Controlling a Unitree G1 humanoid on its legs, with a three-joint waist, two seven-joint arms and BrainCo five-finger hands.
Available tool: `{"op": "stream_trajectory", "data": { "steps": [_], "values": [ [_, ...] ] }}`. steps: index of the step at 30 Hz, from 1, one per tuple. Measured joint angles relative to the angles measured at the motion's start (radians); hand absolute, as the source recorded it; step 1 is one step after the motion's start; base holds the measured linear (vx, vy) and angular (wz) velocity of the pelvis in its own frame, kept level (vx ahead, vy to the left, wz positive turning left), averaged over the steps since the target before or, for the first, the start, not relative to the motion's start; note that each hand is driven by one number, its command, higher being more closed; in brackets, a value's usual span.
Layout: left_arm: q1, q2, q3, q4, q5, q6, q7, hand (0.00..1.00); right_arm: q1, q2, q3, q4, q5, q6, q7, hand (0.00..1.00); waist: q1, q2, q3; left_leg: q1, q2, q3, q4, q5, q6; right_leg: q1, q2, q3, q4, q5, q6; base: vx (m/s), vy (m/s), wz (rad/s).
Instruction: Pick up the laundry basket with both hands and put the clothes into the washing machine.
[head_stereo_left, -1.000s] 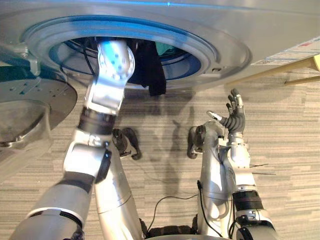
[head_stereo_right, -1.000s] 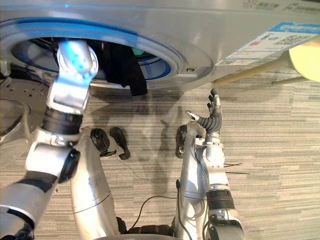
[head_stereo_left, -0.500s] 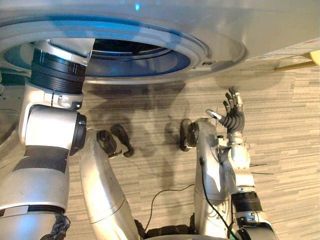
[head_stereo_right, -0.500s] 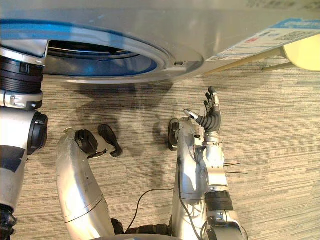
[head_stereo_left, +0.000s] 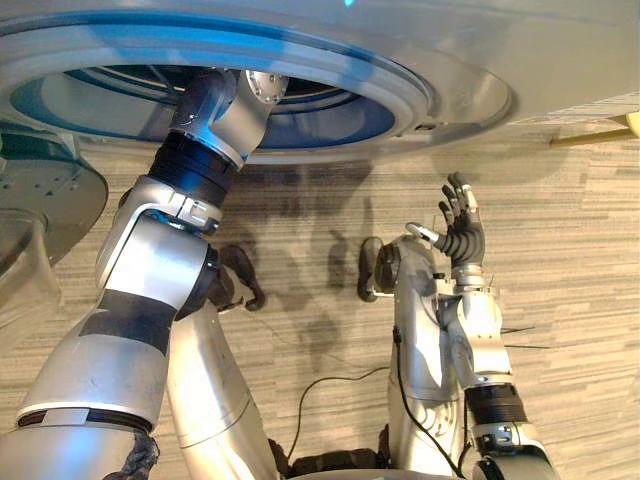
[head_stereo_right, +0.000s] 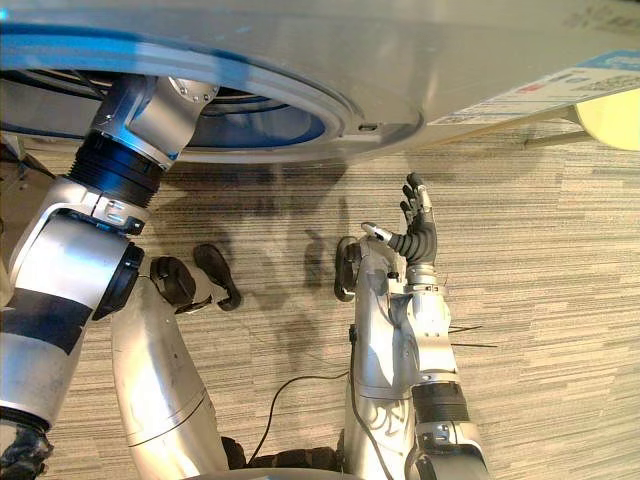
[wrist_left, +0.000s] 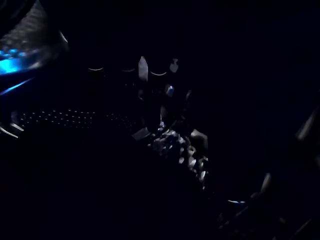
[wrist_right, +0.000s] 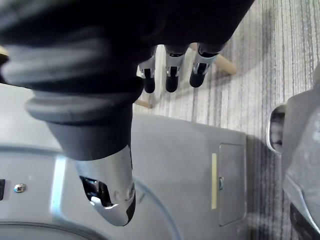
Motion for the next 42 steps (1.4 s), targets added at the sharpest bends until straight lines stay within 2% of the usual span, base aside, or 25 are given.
{"op": "stream_trajectory", "data": {
  "steps": [4,8,11,13,16,18,19,20,21,23,25,26,27,29,30,33,35,36,39,40,42],
  "values": [
    [0.091,-0.022,0.081,-0.135,-0.078,0.002,0.058,0.00,0.010,0.002,0.001,0.009,-0.018,0.007,-0.010,0.00,0.017,0.001,0.001,0.019,-0.011,-0.016,-0.010,0.008,-0.011,0.030,-0.009,-0.018,-0.002,-0.007,-0.009,0.02,-0.022,0.12],
    [0.287,-0.039,0.189,-0.344,-0.117,0.000,0.142,0.00,0.037,0.027,0.019,0.016,-0.058,0.019,-0.025,0.00,0.045,0.002,0.000,0.062,-0.024,-0.035,-0.048,0.022,-0.033,0.088,-0.027,-0.046,-0.018,-0.022,-0.027,0.02,-0.047,0.20],
    [0.436,-0.069,0.264,-0.451,-0.145,-0.002,0.174,0.00,0.055,0.044,0.020,0.017,-0.088,0.028,-0.027,0.00,0.066,0.003,-0.001,0.091,-0.034,-0.045,-0.078,0.037,-0.046,0.121,-0.036,-0.062,-0.031,-0.031,-0.040,0.02,-0.060,0.18],
    [0.573,-0.105,0.330,-0.513,-0.164,-0.002,0.178,0.00,0.055,0.046,0.016,0.016,-0.096,0.032,-0.030,0.00,0.081,0.005,-0.002,0.123,-0.037,-0.053,-0.107,0.049,-0.049,0.158,-0.036,-0.079,-0.053,-0.034,-0.046,0.03,-0.082,0.09],
    [0.739,-0.160,0.381,-0.559,-0.200,-0.003,0.176,0.00,0.059,0.047,0.017,0.016,-0.110,0.041,-0.040,0.00,0.086,0.010,-0.005,0.197,-0.047,-0.052,-0.165,0.060,-0.060,0.234,-0.037,-0.095,-0.102,-0.035,-0.050,0.04,-0.064,0.14],
    [0.856,-0.207,0.381,-0.580,-0.233,-0.013,0.171,0.00,0.082,0.046,0.016,0.015,-0.122,0.053,-0.044,0.00,0.100,0.015,-0.043,0.240,-0.047,-0.049,-0.220,0.069,-0.069,0.277,-0.036,-0.109,-0.154,-0.030,-0.060,0.07,-0.070,0.07],
    [0.943,-0.249,0.379,-0.590,-0.259,-0.028,0.162,0.00,0.115,0.047,0.017,0.016,-0.123,0.059,-0.043,0.00,0.110,0.017,-0.105,0.245,-0.049,-0.045,-0.261,0.079,-0.073,0.281,-0.036,-0.119,-0.190,-0.025,-0.065,0.10,-0.056,0.11],
    [1.023,-0.281,0.379,-0.594,-0.291,-0.048,0.146,0.00,0.133,0.046,0.017,0.016,-0.124,0.064,-0.043,0.00,0.112,0.022,-0.124,0.290,-0.051,-0.040,-0.304,0.092,-0.073,0.328,-0.037,-0.131,-0.228,-0.023,-0.066,0.12,-0.061,0.13],
    [1.063,-0.293,0.380,-0.594,-0.315,-0.056,0.139,0.00,0.140,0.047,0.018,0.020,-0.123,0.068,-0.042,0.00,0.114,0.022,-0.124,0.324,-0.051,-0.036,-0.328,0.095,-0.077,0.361,-0.040,-0.135,-0.250,-0.023,-0.067,0.14,-0.054,0.13],
    [1.206,-0.340,0.379,-0.593,-0.448,-0.091,0.109,0.00,0.181,0.043,0.017,0.039,-0.123,0.077,-0.040,0.00,0.123,0.032,-0.133,0.455,-0.052,-0.022,-0.420,0.110,-0.090,0.492,-0.041,-0.160,-0.340,-0.012,-0.076,0.18,-0.062,0.13],
    [1.313,-0.379,0.373,-0.591,-0.534,-0.117,0.085,0.00,0.233,0.038,0.017,0.074,-0.123,0.079,-0.039,0.00,0.132,0.042,-0.168,0.558,-0.060,-0.013,-0.515,0.131,-0.099,0.597,-0.042,-0.183,-0.428,-0.002,-0.078,0.19,-0.075,0.23],
    [1.368,-0.394,0.372,-0.584,-0.579,-0.132,0.066,0.00,0.253,0.038,0.017,0.105,-0.122,0.080,-0.039,0.00,0.134,0.043,-0.179,0.639,-0.069,-0.004,-0.584,0.146,-0.104,0.676,-0.046,-0.194,-0.487,0.008,-0.078,0.20,-0.065,0.23],
    [1.420,-0.406,0.370,-0.574,-0.598,-0.134,0.056,0.00,0.264,0.036,0.017,0.140,-0.123,0.084,-0.037,0.00,0.134,0.055,-0.196,0.707,-0.070,-0.001,-0.643,0.158,-0.108,0.750,-0.046,-0.214,-0.548,0.021,-0.076,0.19,-0.049,0.22],
    [1.464,-0.408,0.369,-0.526,-0.607,-0.141,0.035,0.00,0.276,0.037,0.020,0.184,-0.123,0.101,-0.037,0.00,0.135,0.063,-0.215,0.801,-0.078,0.015,-0.720,0.177,-0.108,0.839,-0.046,-0.221,-0.619,0.039,-0.071,0.17,-0.003,0.12],
    [1.492,-0.408,0.370,-0.468,-0.607,-0.141,0.016,0.00,0.282,0.037,0.023,0.235,-0.123,0.105,-0.036,0.00,0.135,0.065,-0.227,0.899,-0.085,0.041,-0.807,0.203,-0.104,0.928,-0.048,-0.227,-0.696,0.062,-0.064,0.15,0.021,0.06],
    [1.520,-0.409,0.388,-0.302,-0.597,-0.142,-0.002,0.00,0.307,0.042,0.031,0.318,-0.124,0.113,-0.023,0.00,0.136,0.069,-0.283,1.061,-0.087,0.092,-0.981,0.256,-0.100,1.074,-0.032,-0.233,-0.875,0.129,-0.055,0.14,0.051,-0.11],
    [1.532,-0.411,0.408,-0.200,-0.554,-0.139,-0.002,0.00,0.318,0.048,0.029,0.354,-0.133,0.118,-0.025,0.00,0.135,0.068,-0.315,1.145,-0.090,0.124,-1.076,0.286,-0.098,1.141,-0.024,-0.233,-0.968,0.165,-0.048,0.10,0.042,-0.27],
    [1.535,-0.410,0.420,-0.109,-0.531,-0.138,-0.003,0.00,0.327,0.053,0.029,0.394,-0.143,0.120,-0.026,0.00,0.136,0.069,-0.353,1.203,-0.097,0.149,-1.157,0.314,-0.098,1.183,-0.016,-0.228,-1.042,0.196,-0.042,0.10,0.035,-0.28],
    [1.533,-0.405,0.432,0.068,-0.515,-0.125,-0.004,0.00,0.325,0.054,0.023,0.505,-0.158,0.122,-0.029,0.00,0.131,0.076,-0.411,1.320,-0.116,0.195,-1.343,0.392,-0.099,1.260,0.001,-0.209,-1.194,0.264,-0.035,0.13,0.035,-0.30],
    [1.534,-0.405,0.443,0.140,-0.499,-0.113,-0.009,0.00,0.321,0.049,0.018,0.567,-0.163,0.128,-0.029,0.00,0.128,0.088,-0.433,1.386,-0.126,0.210,-1.450,0.438,-0.100,1.307,0.013,-0.206,-1.279,0.303,-0.033,0.13,0.041,-0.28],
    [1.534,-0.398,0.451,0.197,-0.497,-0.106,-0.026,0.00,0.315,0.036,0.014,0.630,-0.163,0.141,-0.029,0.00,0.123,0.102,-0.442,1.451,-0.139,0.221,-1.539,0.475,-0.101,1.363,0.027,-0.202,-1.358,0.341,-0.030,0.11,0.055,-0.20]
  ]
}}
